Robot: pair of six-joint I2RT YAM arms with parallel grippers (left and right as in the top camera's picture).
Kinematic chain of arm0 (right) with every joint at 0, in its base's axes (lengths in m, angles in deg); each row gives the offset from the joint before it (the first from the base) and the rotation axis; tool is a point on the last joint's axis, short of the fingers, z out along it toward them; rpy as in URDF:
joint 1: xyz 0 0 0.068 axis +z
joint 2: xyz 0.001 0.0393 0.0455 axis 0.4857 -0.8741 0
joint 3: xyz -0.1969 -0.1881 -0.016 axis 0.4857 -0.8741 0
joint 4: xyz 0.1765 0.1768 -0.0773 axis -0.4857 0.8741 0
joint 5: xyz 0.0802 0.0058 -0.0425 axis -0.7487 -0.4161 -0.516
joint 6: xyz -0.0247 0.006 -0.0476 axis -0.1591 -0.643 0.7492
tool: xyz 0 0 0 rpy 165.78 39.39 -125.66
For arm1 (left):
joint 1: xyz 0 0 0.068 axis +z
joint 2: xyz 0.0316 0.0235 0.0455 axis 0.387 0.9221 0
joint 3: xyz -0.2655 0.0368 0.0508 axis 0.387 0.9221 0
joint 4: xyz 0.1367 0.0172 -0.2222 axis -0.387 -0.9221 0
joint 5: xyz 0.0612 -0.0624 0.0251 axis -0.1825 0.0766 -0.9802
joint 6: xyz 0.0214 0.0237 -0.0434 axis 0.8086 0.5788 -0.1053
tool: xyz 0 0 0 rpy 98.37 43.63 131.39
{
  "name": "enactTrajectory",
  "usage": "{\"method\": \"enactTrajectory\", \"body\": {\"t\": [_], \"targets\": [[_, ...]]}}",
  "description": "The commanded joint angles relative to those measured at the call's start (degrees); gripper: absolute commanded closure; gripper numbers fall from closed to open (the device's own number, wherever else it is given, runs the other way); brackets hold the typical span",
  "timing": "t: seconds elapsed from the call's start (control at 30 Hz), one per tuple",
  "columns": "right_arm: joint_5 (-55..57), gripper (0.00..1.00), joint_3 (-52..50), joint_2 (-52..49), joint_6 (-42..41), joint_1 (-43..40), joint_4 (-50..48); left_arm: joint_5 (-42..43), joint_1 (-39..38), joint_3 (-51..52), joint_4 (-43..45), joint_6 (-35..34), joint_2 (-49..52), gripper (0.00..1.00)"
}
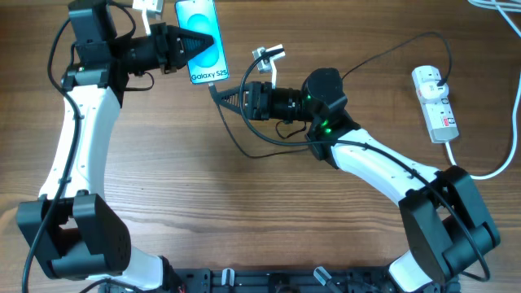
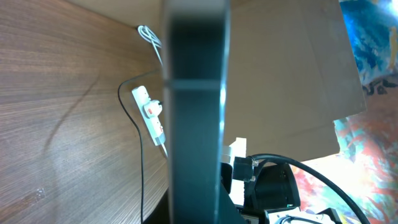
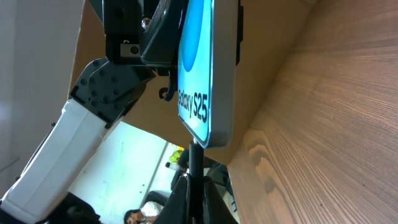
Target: Plug charger to phone and switch on socket
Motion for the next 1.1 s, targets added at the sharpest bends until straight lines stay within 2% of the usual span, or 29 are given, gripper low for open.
{"method": "enactTrajectory", "body": {"t": [0.0, 0.17, 0.47, 0.53, 0.6, 0.67, 0.77, 1.07], "targets": [[6.9, 0.96, 0.7, 0.7, -1.7, -0.6, -0.2, 4.6, -0.7, -0.3, 0.0, -1.0, -1.5, 0.96], [10.8, 0.96, 0.7, 0.7, -4.5, -0.5, -0.4, 5.1, -0.7, -0.3, -0.1, -1.0, -1.5, 0.96], [18.2, 0.96, 0.7, 0.7, -3.3, 1.4, -0.6, 5.7, -3.2, -0.3, -0.1, -2.9, -1.5, 0.96], [16.4, 0.96, 0.7, 0.7, -1.8, 1.4, -0.9, 5.5, -3.1, -0.3, -0.1, -2.9, -1.5, 0.96], [9.9, 0.96, 0.7, 0.7, 1.7, 1.2, -1.2, 4.1, -2.5, -0.3, 1.7, -3.0, -1.5, 0.96], [3.5, 0.96, 0.7, 0.7, 5.9, 1.2, -1.2, 3.5, -0.7, -0.3, 4.3, -6.0, -1.5, 0.96], [-2.0, 0.96, 0.7, 0.7, 7.6, 1.2, -1.2, 3.5, 1.2, -0.3, 5.4, -8.5, -1.5, 0.96], [-3.3, 0.95, 0.7, 0.7, 6.5, 1.2, -2.9, 3.6, 1.6, -0.3, 6.2, -11.7, -1.5, 0.96]]}}
